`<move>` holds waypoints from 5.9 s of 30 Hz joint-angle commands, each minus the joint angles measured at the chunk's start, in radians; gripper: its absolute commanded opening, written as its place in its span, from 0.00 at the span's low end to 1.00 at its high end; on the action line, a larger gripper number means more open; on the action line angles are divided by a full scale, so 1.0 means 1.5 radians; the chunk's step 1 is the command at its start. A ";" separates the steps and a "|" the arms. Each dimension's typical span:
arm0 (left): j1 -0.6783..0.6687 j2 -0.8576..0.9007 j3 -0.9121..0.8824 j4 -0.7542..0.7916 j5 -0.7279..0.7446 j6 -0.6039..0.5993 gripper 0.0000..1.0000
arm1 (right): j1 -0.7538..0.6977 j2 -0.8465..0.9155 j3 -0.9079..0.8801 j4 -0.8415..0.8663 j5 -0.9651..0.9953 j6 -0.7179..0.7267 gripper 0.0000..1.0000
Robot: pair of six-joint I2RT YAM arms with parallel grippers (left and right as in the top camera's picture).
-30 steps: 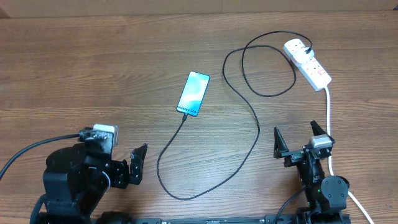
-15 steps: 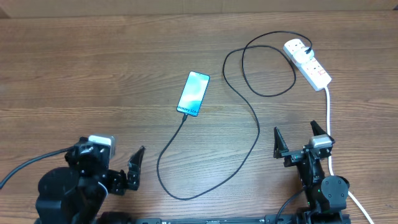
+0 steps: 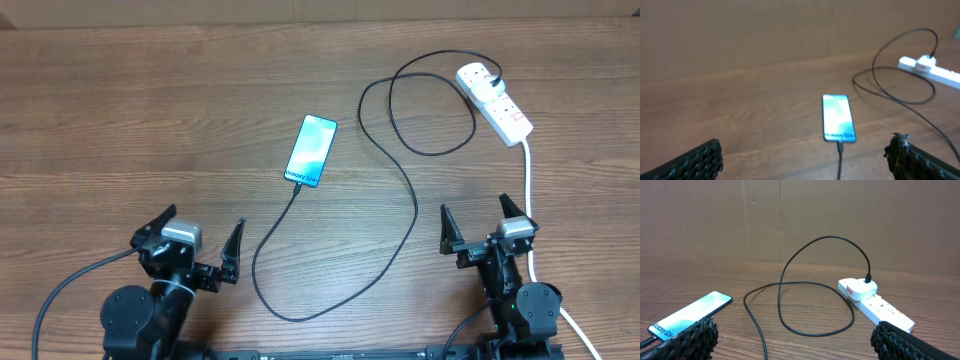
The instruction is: Plug charger to phone and switch on socket
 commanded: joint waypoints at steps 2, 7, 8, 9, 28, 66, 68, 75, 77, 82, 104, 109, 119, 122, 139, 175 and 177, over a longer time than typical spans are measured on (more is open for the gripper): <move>0.019 -0.043 -0.068 0.059 0.006 0.005 1.00 | 0.004 -0.007 -0.007 0.002 0.006 -0.003 1.00; 0.030 -0.079 -0.117 0.103 -0.013 -0.009 1.00 | 0.004 -0.007 -0.007 0.002 0.006 -0.003 1.00; 0.030 -0.086 -0.124 0.105 -0.025 -0.019 1.00 | 0.004 -0.007 -0.007 0.003 0.007 -0.003 1.00; 0.030 -0.095 -0.131 0.108 -0.038 -0.030 1.00 | 0.004 -0.007 -0.007 0.002 0.006 -0.003 1.00; 0.030 -0.137 -0.169 0.159 -0.147 -0.070 1.00 | 0.004 -0.007 -0.007 0.002 0.006 -0.003 1.00; 0.030 -0.137 -0.321 0.288 -0.175 -0.057 1.00 | 0.004 -0.007 -0.007 0.002 0.006 -0.003 1.00; 0.030 -0.137 -0.321 0.288 -0.175 -0.046 1.00 | 0.004 -0.007 -0.007 0.003 0.007 -0.003 1.00; 0.030 -0.137 -0.321 0.286 -0.177 -0.039 1.00 | 0.004 -0.007 -0.007 0.003 0.007 -0.003 1.00; 0.030 -0.137 -0.321 0.286 -0.177 -0.039 1.00 | 0.004 -0.007 -0.007 0.002 0.006 -0.003 1.00; 0.030 -0.137 -0.321 0.287 -0.192 -0.047 1.00 | 0.004 -0.007 -0.007 0.003 0.007 -0.003 1.00; 0.030 -0.137 -0.321 0.287 -0.173 -0.023 1.00 | 0.004 -0.007 -0.007 0.002 0.006 -0.003 1.00; 0.030 -0.137 -0.321 0.288 -0.174 -0.022 1.00 | 0.004 -0.007 -0.007 0.002 0.006 -0.003 1.00; 0.030 -0.137 -0.321 0.288 -0.174 -0.022 1.00 | 0.004 -0.007 -0.007 0.003 0.006 -0.003 1.00; 0.030 -0.137 -0.321 0.288 -0.174 -0.022 1.00 | 0.004 -0.007 -0.007 0.002 0.006 -0.003 1.00; 0.030 -0.137 -0.321 0.289 -0.174 -0.022 1.00 | 0.004 -0.007 -0.007 0.002 0.006 -0.003 1.00; 0.030 -0.136 -0.321 0.289 -0.174 -0.022 1.00 | 0.004 -0.007 -0.007 0.002 0.006 -0.003 1.00; 0.030 -0.136 -0.321 0.289 -0.174 -0.022 1.00 | 0.004 -0.007 -0.007 0.002 0.006 -0.003 1.00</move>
